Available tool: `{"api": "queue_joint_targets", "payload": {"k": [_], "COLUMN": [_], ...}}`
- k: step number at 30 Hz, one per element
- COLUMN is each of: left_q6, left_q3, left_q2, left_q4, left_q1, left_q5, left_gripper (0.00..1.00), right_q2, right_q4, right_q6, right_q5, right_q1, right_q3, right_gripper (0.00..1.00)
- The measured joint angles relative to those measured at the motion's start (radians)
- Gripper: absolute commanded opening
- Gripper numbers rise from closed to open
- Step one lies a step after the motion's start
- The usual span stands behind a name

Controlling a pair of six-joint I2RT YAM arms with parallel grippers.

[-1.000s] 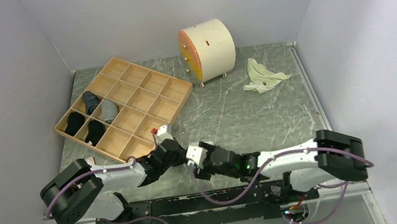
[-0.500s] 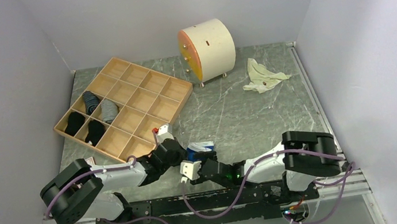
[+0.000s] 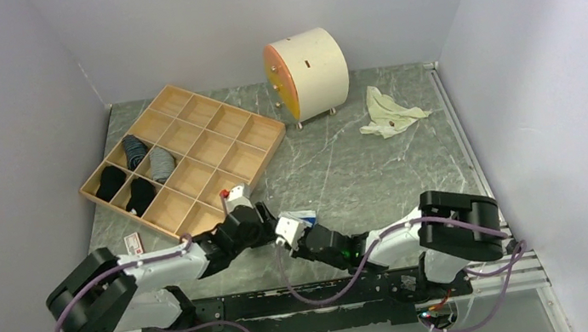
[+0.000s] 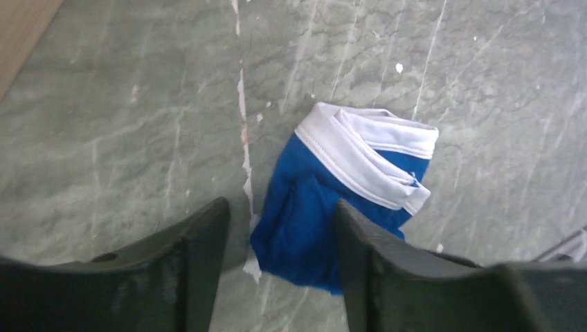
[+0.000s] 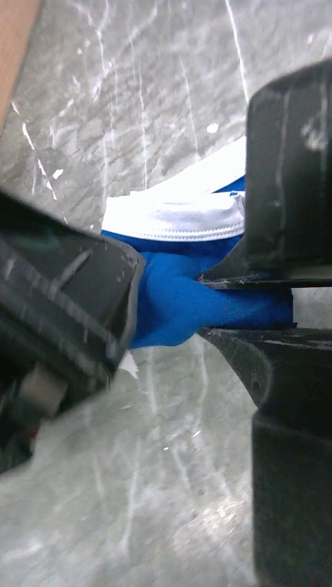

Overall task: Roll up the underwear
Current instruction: Roll the underwear to the center of the board.

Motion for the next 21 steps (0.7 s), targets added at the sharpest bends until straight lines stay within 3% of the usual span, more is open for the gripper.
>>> {"api": "queue_joint_targets", "payload": {"k": [4, 11, 17, 21], "left_q6": [-0.005, -0.016, -0.051, -0.071], "left_q3": [-0.074, -0.108, -0.139, -0.14], "left_q2": [-0.129, -0.28, -0.223, -0.181], "left_q4": [-0.014, -0.04, 0.022, 0.056], "left_q1": [0.049, 0.069, 0.069, 0.068], "left_q5": [0.057, 0.105, 0.15, 0.17], "left_gripper": [0.82, 0.85, 0.79, 0.65], "right_q2": [0.004, 0.074, 0.198, 0.288], "right_q4": [0.075, 0.375, 0.64, 0.802], "right_q6": [0.183, 0.498, 0.695, 0.805], "right_q5": [-0.119, -0.338, -0.445, -0.481], "right_q1": [-0.071, -0.203, -0.25, -0.268], "right_q3": [-0.014, -0.119, -0.18, -0.214], "right_gripper": [0.08, 0.1, 0.13, 0.16]}}
